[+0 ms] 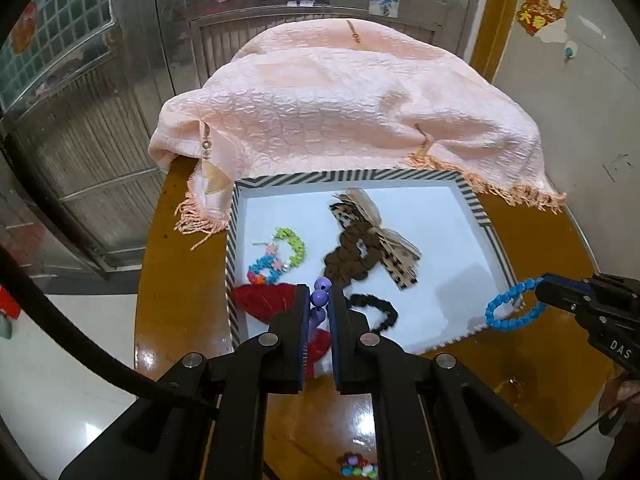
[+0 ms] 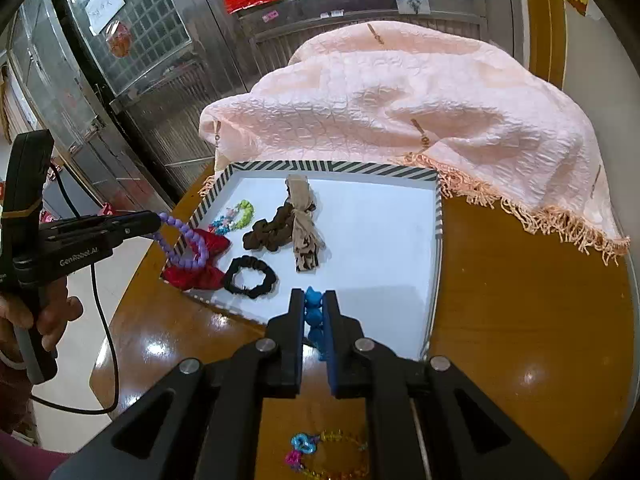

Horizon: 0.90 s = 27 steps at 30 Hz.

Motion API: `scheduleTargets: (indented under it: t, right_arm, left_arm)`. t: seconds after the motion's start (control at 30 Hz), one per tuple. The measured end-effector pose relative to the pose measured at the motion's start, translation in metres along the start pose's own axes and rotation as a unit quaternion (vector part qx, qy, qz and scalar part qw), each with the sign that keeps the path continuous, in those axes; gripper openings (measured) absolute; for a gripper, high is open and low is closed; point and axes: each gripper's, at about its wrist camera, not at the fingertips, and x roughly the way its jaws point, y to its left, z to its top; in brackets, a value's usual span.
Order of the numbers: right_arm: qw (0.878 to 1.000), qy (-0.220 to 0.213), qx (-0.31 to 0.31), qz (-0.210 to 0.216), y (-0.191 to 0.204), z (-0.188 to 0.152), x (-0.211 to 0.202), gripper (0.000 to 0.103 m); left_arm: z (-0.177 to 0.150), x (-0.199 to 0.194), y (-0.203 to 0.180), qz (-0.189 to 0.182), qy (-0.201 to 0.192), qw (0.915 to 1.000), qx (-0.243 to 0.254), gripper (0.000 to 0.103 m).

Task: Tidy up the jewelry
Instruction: 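Carry the purple and blue bracelets into the box and open both tools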

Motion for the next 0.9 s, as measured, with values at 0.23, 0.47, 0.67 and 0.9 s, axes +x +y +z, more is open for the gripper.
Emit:
scheduleTargets:
  t: [0.23, 0.47, 0.67, 0.9]
  right_arm:
    - [1.0, 0.013, -0.008, 0.012, 0.009, 0.012, 0.025, 0.009]
    - [0.998, 0.041, -0.005, 0.039, 0.018, 0.017, 0.056, 0.009]
    - [0.996, 0.073, 0.013, 0.045, 0.006, 0.02, 0.093, 0.009]
    - [0.994, 0.095, 0.056, 0.016, -0.033, 0.023, 0.122, 0.009]
  left_arm:
    - [0.011, 0.016, 0.006, 0.011, 0.007, 0.9999, -0.008, 0.003]
    - [0.017, 0.038, 0.006, 0.01, 0.023, 0.9996, -0.012, 0.003]
    - [0.021, 0.062, 0.012, -0.005, 0.047, 0.9985, -0.029, 0.003]
    - [0.019, 0.096, 0.03, 0.008, 0.079, 0.9952, -0.058, 0.003]
